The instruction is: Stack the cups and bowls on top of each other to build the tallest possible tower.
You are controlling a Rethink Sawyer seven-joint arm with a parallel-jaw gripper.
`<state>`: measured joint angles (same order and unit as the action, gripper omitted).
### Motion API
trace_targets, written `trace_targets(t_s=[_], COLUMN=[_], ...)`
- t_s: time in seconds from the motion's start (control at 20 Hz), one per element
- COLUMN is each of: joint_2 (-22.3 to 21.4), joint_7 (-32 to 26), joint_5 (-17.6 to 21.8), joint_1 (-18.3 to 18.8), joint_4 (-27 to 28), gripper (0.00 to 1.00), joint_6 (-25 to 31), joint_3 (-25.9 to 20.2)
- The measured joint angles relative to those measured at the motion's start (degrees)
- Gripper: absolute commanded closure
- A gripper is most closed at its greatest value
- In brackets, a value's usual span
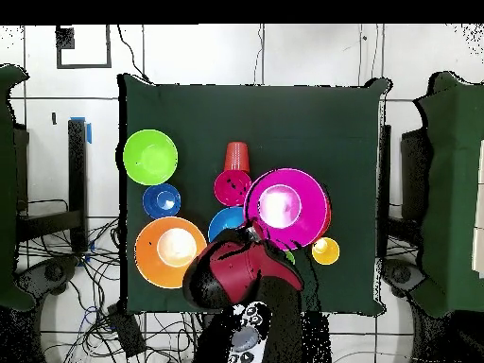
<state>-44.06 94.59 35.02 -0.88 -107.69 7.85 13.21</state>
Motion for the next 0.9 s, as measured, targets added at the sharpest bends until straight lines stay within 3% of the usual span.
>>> trace_targets(t_s=[0.3,0.55,0.6,0.9], joint_2=[0.55,1.88,2.78,5.0], joint_7=[0.05,0.67,1.26,4.65], joint_5=[0.0,-0.02,-0.11,-1.74], joint_1=[-3.34,-9.9,-13.29,-20.73], joint_4=[0.06,0.44,0.88,1.97], gripper=[1.0,1.0,1.0,1.0], joint_6=[0.0,0.0,-0.01,-0.02], joint_3=[1.24,4.9,6.94,11.51])
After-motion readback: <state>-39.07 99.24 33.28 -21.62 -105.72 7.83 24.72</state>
